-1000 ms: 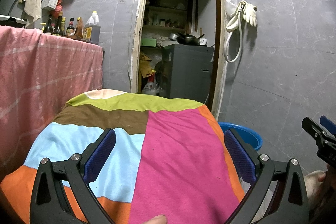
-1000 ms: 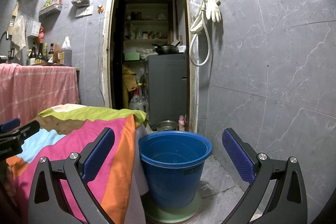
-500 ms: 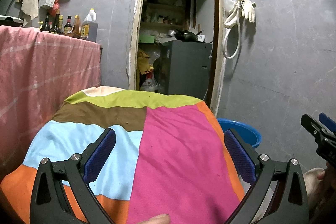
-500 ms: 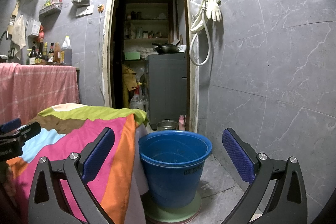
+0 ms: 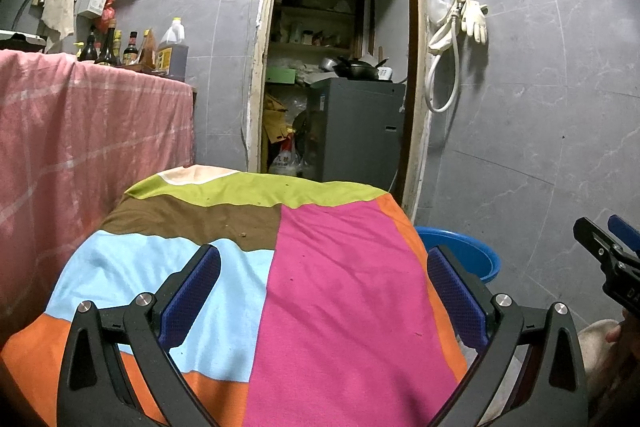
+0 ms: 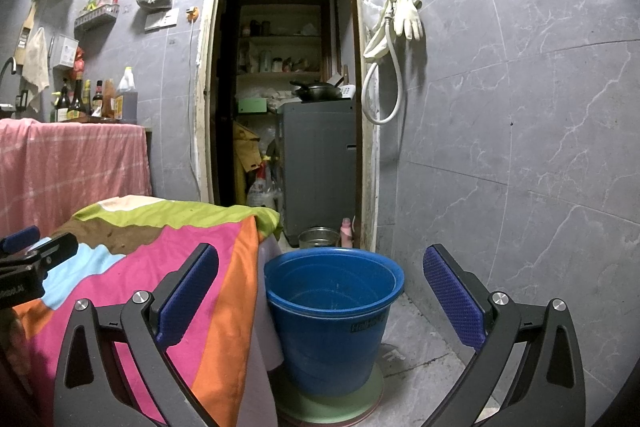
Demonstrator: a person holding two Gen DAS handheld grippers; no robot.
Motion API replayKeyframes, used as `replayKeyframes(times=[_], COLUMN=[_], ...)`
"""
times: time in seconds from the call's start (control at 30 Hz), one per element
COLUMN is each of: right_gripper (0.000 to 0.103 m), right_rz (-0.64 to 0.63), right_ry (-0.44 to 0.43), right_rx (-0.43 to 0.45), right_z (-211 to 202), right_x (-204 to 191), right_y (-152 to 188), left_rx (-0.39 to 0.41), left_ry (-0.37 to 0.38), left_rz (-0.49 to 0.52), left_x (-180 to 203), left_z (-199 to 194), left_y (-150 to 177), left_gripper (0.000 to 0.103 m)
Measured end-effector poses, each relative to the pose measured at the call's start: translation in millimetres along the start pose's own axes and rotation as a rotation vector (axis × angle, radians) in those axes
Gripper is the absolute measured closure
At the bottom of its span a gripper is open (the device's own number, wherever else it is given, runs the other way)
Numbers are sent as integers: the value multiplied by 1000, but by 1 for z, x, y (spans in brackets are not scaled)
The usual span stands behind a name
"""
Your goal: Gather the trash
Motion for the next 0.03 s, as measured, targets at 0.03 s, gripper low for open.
replayKeyframes(times=[0.03], right_gripper=[0], right_rz=[0], right_ry=[0], right_rx=[0], right_z=[0], right_x=[0], right_y=[0], left_rx=[-1], left_ry=[0], left_rz=[0], left_x=[0], left_z=[0], left_y=[0], left_gripper=[2])
Point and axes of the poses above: each gripper's, at about its wrist camera, not at the fingertips, and z roughly the way its jaws point, x to its right, y to its underside, the point moved 10 cm from there along z, roughly the way its jaws point, and after that the axes turned 12 degrees about y, right-handed, at the moved point
